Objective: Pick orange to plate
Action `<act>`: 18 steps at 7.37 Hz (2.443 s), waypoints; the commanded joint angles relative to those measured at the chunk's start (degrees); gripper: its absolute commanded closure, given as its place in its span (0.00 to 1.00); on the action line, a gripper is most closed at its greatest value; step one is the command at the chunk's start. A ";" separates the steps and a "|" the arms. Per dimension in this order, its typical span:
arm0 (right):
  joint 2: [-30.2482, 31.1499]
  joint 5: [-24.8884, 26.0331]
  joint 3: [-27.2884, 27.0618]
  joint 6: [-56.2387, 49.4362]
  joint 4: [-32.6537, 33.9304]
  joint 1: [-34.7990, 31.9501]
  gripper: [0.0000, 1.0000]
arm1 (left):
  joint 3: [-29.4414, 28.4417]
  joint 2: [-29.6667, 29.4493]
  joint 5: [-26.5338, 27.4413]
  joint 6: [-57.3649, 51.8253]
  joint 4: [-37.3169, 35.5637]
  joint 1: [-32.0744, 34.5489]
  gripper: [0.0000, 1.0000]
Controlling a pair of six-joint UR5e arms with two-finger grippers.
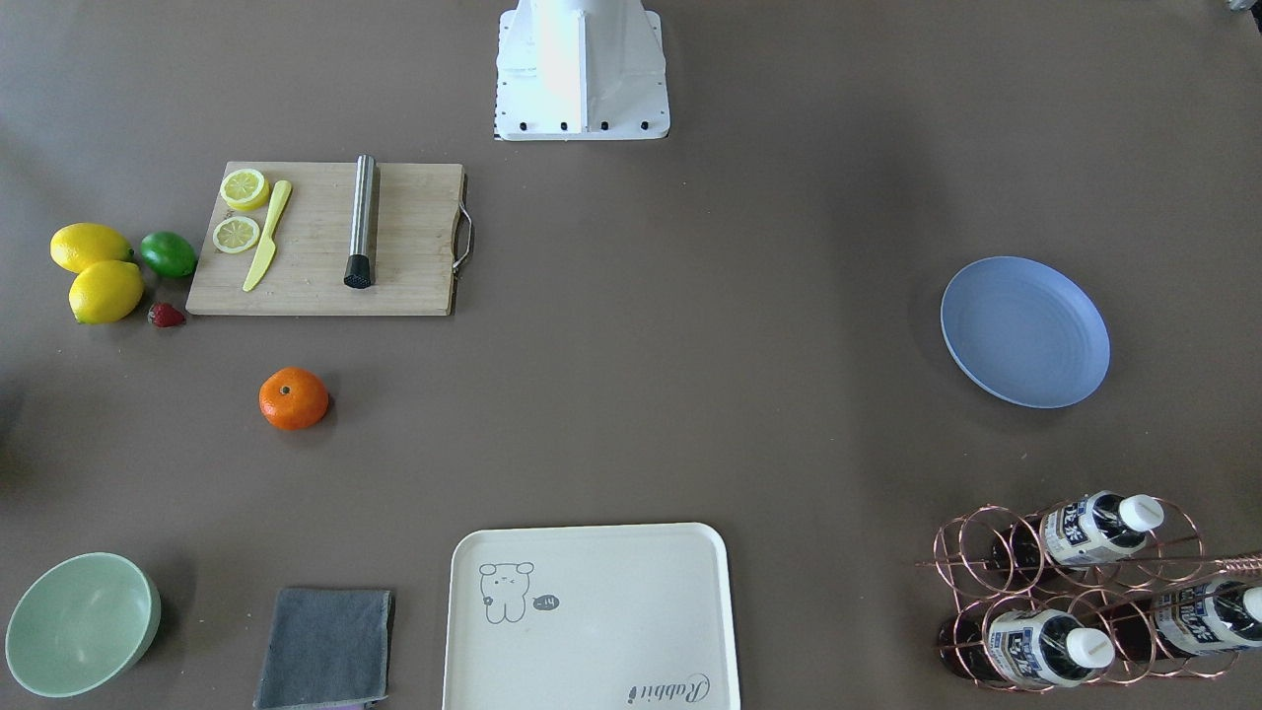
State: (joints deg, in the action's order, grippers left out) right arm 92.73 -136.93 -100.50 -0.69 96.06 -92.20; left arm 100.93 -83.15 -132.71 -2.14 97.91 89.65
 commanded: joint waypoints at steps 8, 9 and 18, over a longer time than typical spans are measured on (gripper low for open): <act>-0.17 -2.90 -0.31 0.16 0.00 0.09 0.00 | -1.33 -4.82 -1.06 3.98 4.18 -0.53 0.02; -1.22 -2.90 -0.40 2.60 -0.09 0.61 0.00 | -3.52 -4.48 -2.53 3.81 8.74 -1.48 0.02; -6.42 -0.01 0.39 30.12 -15.03 14.06 0.00 | -20.76 -4.39 -2.66 30.62 43.93 -19.05 0.02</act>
State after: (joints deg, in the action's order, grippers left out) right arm 86.78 -137.54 -100.10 28.16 81.26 -79.16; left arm 80.95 -87.54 -137.22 28.16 140.06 72.69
